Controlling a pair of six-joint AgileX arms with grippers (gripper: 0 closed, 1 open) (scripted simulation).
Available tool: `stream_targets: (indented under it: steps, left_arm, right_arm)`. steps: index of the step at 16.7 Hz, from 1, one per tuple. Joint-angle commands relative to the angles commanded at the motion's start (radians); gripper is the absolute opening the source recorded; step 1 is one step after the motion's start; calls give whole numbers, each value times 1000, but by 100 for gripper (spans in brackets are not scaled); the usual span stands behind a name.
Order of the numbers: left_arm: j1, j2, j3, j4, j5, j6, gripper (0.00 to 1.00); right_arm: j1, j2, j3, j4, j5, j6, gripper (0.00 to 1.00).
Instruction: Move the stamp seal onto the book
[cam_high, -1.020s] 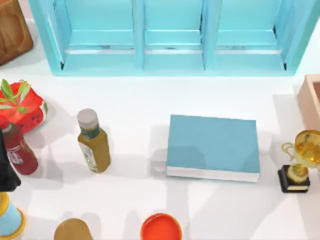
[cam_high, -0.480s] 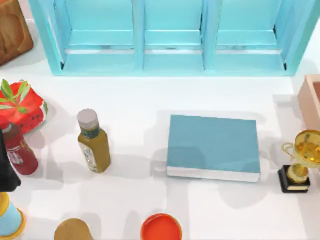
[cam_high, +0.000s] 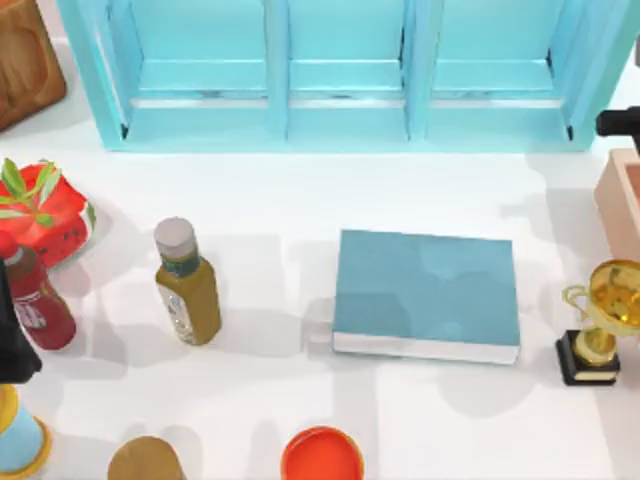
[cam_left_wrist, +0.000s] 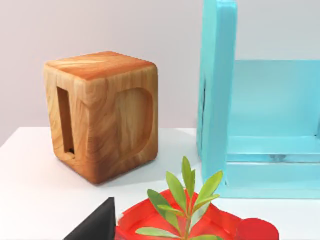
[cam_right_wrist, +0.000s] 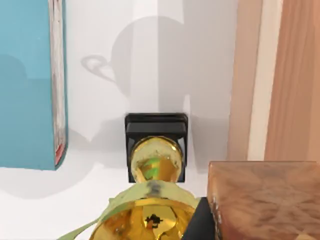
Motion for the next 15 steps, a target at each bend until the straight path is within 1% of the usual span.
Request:
stream_targets:
  steps: [5,7,9,15]
  left_arm:
    - [0,0,0,0,0,0,100]
    - [0,0,0,0,0,0,100]
    - [0,0,0,0,0,0,100]
    - [0,0,0,0,0,0,100]
  right_arm:
    - [-2,7,-1,4,-1,3,0]
    - [33,44,17,24,-1,38,0]
    - [102,103,35,55,1,106,0]
    - [377,262,79,164,2,389,0]
